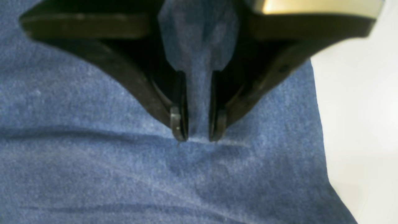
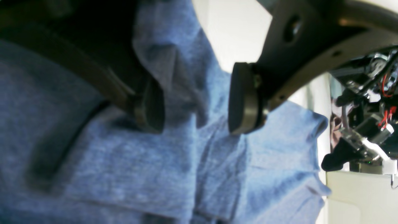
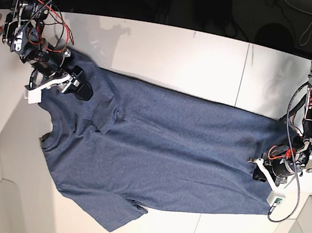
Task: Layout the t-shirt on the table in an organized manner, then fold the t-shirt properly
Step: 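Regrasp the shirt shoulder with the right gripper near the collar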
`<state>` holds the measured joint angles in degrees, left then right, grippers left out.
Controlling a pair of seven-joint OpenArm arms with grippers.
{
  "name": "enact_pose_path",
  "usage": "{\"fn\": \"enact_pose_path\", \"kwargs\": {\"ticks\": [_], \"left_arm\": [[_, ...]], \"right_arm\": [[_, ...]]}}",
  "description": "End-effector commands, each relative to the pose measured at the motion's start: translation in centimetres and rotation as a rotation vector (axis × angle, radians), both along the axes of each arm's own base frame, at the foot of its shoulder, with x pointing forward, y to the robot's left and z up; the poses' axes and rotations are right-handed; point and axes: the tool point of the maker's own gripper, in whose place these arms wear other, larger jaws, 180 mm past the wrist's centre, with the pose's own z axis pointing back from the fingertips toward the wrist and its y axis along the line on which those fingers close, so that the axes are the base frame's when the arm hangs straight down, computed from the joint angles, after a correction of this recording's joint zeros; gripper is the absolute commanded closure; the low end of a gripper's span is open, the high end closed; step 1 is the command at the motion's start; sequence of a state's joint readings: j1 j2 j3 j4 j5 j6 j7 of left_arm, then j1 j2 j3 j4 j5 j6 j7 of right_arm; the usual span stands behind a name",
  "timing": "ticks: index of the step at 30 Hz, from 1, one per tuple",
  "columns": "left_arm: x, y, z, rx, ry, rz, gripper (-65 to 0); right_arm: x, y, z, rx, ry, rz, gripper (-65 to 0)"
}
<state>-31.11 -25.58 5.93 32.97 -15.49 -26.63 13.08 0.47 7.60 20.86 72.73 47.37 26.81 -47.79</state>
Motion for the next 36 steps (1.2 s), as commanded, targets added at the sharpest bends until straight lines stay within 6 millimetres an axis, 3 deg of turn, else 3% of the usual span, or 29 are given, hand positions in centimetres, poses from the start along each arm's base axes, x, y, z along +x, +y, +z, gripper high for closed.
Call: {"fn": "enact_pose_path", "kwargs": {"ticks": [1,8,13,20,36], "left_arm": [[1.4,0.8,2.2,0.003,-0.059,0.007,-15.1],[0.7,0.8,1.4,0.002,-0.044,0.007,-15.1],[0.7,0.8,1.3,0.002,-0.043,0.007,-15.1],[0.5,0.8,1.1,0.005,-0.038,0.005,-15.1],[0.6,0.8,1.2,0.004,-0.042,0.006,-15.1]], "right_arm": [[1.3,-1.2,1.4,-0.001,-0.062,-0.033,-32.5],[1.6,-3.5,2.1,-0.001,-0.087,-0.112,-32.3],[0.9,-3.4,1.4,-0.001,-0.054,-0.105,-32.3],[-2.0,-3.3,0.0,0.023,-0.007,-0.12,-32.3],[-1.1,-2.4,1.1,0.054,-0.06,-0.089,-32.3]]}}
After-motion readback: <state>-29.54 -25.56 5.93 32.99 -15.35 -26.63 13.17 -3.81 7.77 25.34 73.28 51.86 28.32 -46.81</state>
